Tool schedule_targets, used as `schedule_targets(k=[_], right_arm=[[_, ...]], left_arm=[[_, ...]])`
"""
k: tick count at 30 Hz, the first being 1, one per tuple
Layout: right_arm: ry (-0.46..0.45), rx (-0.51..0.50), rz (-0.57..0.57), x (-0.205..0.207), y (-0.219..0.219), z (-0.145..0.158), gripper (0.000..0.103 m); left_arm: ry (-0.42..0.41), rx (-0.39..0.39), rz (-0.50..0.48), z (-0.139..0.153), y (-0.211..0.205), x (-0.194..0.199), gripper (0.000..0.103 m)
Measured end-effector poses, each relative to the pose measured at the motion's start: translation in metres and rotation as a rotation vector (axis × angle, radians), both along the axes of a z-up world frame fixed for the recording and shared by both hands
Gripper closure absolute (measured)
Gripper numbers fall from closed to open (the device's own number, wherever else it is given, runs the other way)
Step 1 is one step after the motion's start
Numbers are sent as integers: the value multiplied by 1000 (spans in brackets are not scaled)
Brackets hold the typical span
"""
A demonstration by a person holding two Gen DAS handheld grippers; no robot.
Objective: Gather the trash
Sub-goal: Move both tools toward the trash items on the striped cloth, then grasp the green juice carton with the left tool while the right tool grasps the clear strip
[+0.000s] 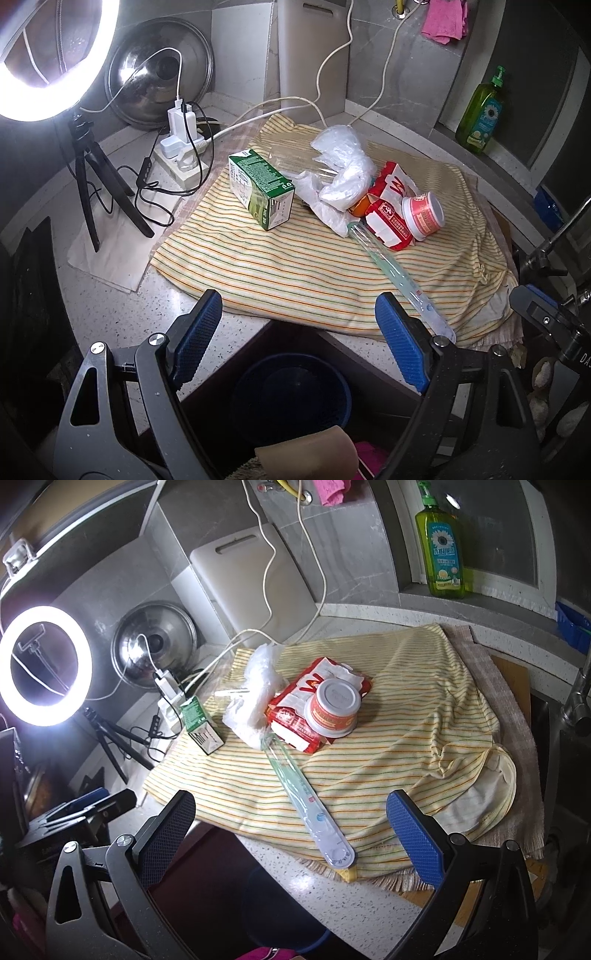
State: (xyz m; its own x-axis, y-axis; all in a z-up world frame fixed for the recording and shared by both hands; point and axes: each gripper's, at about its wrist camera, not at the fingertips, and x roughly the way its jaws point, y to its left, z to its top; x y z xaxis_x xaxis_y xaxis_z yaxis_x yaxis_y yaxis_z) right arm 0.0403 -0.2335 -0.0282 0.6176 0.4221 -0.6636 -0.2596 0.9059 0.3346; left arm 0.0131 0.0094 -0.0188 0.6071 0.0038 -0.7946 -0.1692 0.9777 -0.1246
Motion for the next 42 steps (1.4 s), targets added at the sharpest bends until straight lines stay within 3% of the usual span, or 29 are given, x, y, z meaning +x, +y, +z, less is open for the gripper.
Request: schedule_targets(k=[7,15,21,29,35,42], right_arm=[[5,-51,49,7,1,-14,1],[80,-119,137,32,7,-33,1],[82,-173,215,48,24,-40,1],[103,-221,314,75,47,-56,2],[132,-273,388,91,59,-71,18],[165,-303,465,104,71,-80,34]], left_arm=[[57,-19,21,-17,16,16,16],[107,-63,84,-37,31,42,16],[128,-111,119,-39,40,81,16],[163,-115,213,-46,56,145,16],[206,-149,311,-61,76,179,16],[245,-108,341,-74,81,205,16]])
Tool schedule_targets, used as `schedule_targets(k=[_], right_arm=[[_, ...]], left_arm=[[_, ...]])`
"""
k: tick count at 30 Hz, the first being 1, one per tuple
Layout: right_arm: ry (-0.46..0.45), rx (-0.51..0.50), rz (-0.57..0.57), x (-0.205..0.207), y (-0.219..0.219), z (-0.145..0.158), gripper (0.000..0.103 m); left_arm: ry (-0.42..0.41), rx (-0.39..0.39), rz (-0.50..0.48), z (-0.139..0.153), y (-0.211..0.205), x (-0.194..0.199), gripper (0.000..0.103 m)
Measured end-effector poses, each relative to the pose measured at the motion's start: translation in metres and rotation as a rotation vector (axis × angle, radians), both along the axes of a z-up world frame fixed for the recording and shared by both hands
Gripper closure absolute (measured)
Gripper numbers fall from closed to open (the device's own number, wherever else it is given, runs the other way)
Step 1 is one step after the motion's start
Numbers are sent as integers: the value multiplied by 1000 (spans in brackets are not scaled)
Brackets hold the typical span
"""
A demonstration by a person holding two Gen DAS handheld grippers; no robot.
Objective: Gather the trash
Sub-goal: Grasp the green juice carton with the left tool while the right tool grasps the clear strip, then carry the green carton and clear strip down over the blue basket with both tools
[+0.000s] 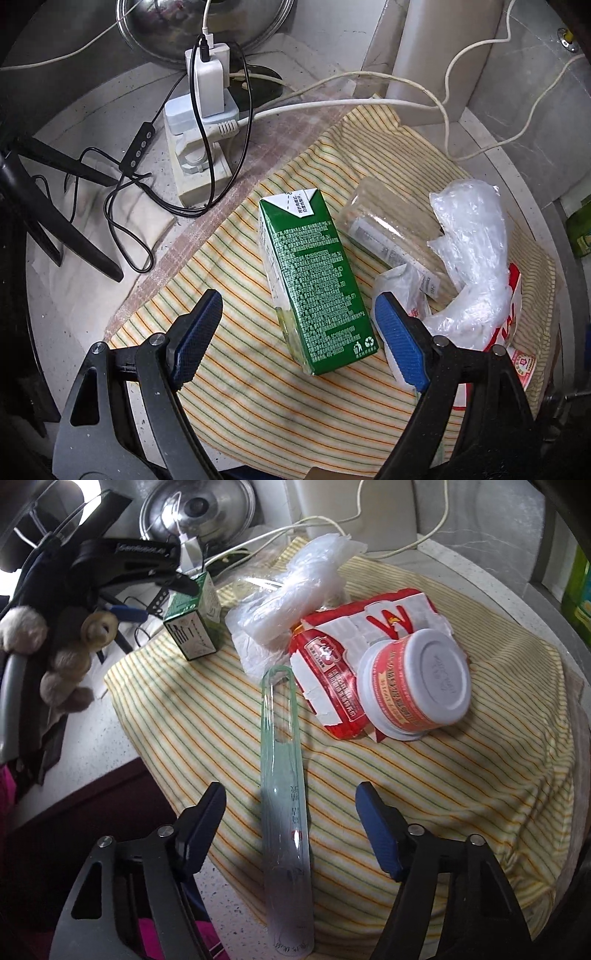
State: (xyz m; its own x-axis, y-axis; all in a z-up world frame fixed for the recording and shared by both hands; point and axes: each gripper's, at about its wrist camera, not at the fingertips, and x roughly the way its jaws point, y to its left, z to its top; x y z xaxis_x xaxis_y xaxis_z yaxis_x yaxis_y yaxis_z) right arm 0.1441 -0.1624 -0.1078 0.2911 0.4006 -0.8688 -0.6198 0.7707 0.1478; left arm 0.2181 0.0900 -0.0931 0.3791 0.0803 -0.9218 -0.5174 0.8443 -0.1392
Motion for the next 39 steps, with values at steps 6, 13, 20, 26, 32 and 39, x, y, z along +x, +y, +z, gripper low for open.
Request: schedule_targets(k=[6,13,20,26,32,39], right_arm=[[13,-38,66,2,15,-8,37],[26,-76,80,7,24,-18,59],[62,-35,79,17,17,-15,76],[122,69,58,22,5,-10,76],[101,103,24,18,0,-1,76],[78,132,-35,-2,2,13,76]], left_arm=[[43,-11,6,-15,0,9,28],[34,-34,31,-17,0,5,61],[-14,-3,35,-3,0,-16,63],[-50,-4,34,11,3,-42,63],[-97,8,-5,25,5,-69,63],[-146,-27,-49,37,9,-107,63]])
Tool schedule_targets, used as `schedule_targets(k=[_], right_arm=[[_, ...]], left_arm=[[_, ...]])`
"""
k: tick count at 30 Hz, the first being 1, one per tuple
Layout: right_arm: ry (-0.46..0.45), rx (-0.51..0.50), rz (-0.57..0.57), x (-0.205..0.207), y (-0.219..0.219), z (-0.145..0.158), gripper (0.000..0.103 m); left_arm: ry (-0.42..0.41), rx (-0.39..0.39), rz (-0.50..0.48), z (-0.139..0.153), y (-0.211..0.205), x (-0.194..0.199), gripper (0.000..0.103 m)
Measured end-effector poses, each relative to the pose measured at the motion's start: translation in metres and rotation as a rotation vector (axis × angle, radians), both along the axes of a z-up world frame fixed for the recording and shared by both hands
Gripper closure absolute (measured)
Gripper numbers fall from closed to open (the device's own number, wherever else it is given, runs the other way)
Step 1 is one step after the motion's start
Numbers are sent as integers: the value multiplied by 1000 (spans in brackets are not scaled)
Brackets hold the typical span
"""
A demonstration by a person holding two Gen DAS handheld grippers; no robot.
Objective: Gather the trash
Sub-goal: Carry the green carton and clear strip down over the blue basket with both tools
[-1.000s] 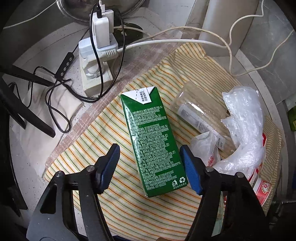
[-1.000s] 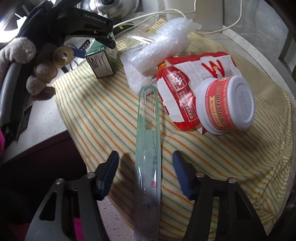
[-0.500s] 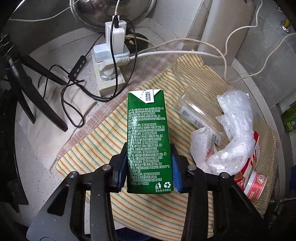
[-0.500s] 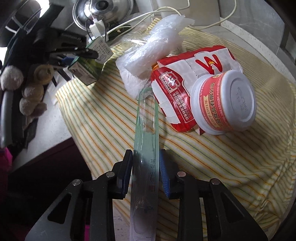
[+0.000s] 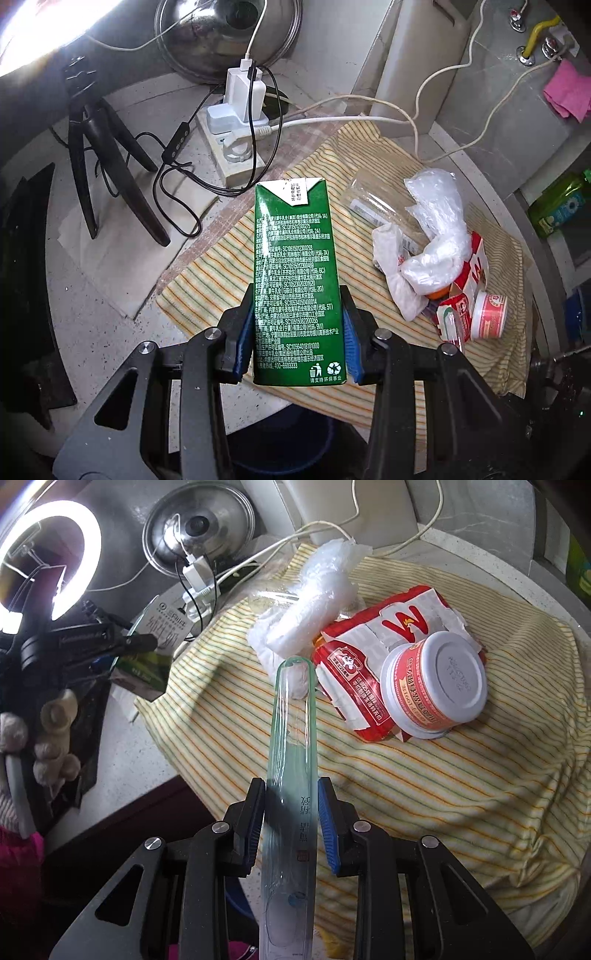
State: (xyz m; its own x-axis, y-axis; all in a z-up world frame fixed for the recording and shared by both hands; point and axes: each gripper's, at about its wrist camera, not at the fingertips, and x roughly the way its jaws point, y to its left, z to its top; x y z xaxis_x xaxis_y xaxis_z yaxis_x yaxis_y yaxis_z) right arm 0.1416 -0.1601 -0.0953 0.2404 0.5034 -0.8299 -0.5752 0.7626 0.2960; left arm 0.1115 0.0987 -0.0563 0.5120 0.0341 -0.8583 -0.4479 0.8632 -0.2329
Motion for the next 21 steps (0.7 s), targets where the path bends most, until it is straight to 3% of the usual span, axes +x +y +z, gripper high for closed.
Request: schedule_targets(k=[9,21], right_arm=[[-2,35,-36,-48,6,8,76],[53,21,-56,-128,13,-19,76]], left_arm=[[-2,-4,-95,-5,-9,-58,63],[23,-28,-247,-41,-42,-140,63]])
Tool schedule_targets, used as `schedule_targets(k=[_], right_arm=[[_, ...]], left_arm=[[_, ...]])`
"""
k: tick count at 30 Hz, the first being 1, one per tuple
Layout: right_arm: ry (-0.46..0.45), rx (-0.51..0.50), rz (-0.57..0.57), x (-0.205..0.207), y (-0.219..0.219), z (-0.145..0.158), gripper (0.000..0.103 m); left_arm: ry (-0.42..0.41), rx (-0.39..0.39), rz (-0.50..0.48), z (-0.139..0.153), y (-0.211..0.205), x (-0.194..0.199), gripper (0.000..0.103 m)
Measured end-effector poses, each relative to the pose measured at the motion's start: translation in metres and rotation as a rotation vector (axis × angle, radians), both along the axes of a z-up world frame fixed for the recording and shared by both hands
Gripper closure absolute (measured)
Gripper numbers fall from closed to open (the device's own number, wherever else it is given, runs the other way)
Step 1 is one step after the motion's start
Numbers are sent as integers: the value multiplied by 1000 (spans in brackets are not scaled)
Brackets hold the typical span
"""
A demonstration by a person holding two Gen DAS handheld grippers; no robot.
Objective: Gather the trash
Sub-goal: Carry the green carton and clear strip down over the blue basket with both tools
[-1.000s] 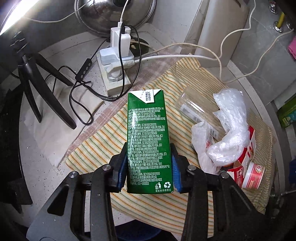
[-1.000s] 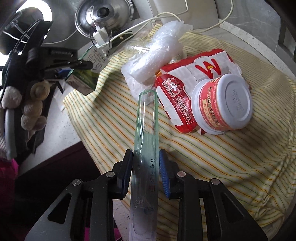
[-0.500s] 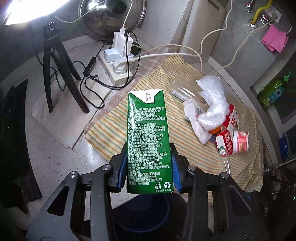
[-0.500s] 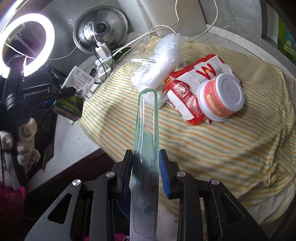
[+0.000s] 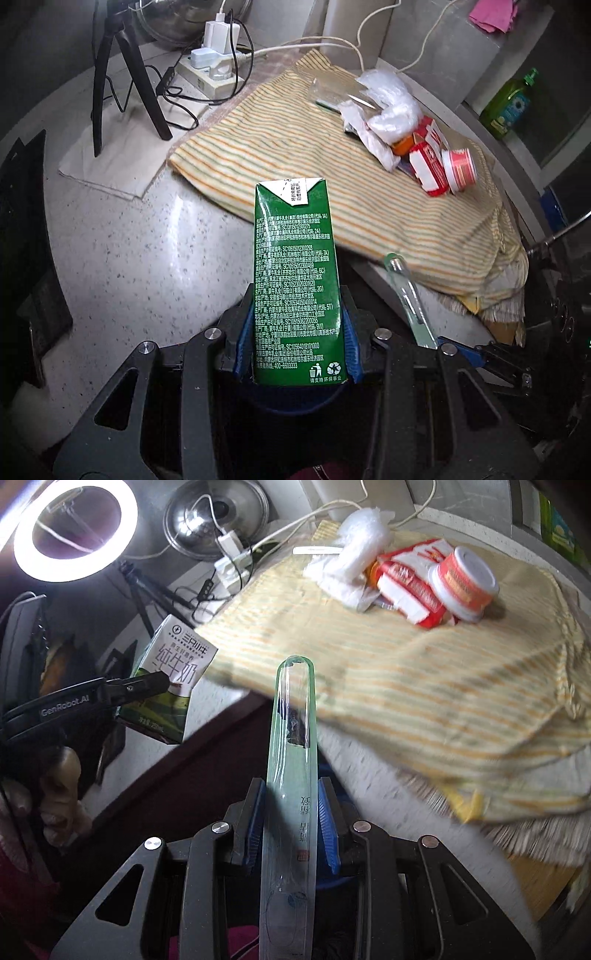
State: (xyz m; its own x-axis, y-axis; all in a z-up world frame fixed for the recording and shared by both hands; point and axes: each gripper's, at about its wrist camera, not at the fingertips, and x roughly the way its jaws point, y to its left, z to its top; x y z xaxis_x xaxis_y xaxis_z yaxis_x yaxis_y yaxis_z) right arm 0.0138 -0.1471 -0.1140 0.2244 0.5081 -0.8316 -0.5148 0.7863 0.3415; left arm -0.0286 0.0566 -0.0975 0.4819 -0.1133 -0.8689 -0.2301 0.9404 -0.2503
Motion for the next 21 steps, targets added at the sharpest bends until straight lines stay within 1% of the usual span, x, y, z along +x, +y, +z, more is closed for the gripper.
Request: schedule_targets(k=[5,11,14,18,21], right_arm=[[69,-18,-21,-28,7,-32,76],[122,-73,-64,-49,8,-75,76],[150,-112,-97,-55,5,-101,76],[198,-132,-134,-59,2,-131,76],[207,-153,-139,-61,4,-150,76]], left_arm=[[53,-7,-75,-31,-18,-22,63],[139,-29,-134,-77,-31,-41,63],[176,-7,-173,-99,-39,-47,63],[233,15,-207,-132,-45,-52,63],[276,21,-224,-159,-47,-53,63]])
